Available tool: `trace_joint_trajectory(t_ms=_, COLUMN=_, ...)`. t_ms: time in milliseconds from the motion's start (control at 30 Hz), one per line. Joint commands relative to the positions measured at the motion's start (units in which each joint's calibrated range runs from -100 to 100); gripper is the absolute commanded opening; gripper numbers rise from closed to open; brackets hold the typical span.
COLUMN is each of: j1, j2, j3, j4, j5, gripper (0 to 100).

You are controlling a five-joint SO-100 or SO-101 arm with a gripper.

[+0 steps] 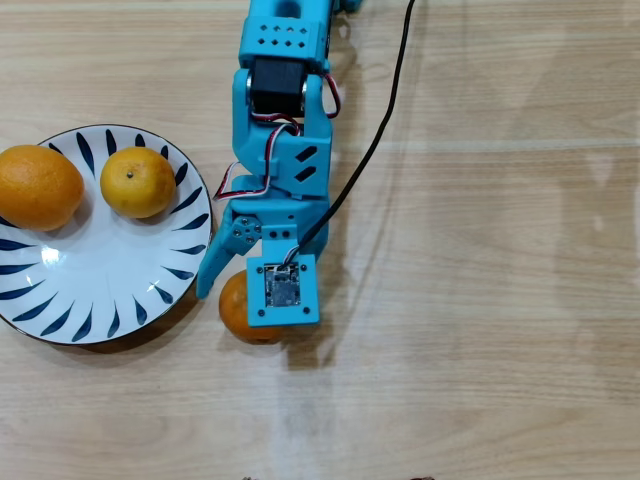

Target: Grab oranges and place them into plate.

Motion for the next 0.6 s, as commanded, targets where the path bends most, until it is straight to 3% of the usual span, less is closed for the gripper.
trace_joint_trajectory(t_ms=0, j1=-0.91, j2=-0.25, j3=-0.13, j4=-1.18, j5=-1.88, gripper=36)
trace_joint_trajectory(t_ms=400, j1=-0.83, j2=0.17, j3=8.47, j4=-2.55, j5=-3.50, gripper=36)
trace_joint_trajectory(t_ms=567, j1=-1.07, j2=0.25, j3=12.27, j4=-10.46, j5=-3.50, gripper=36)
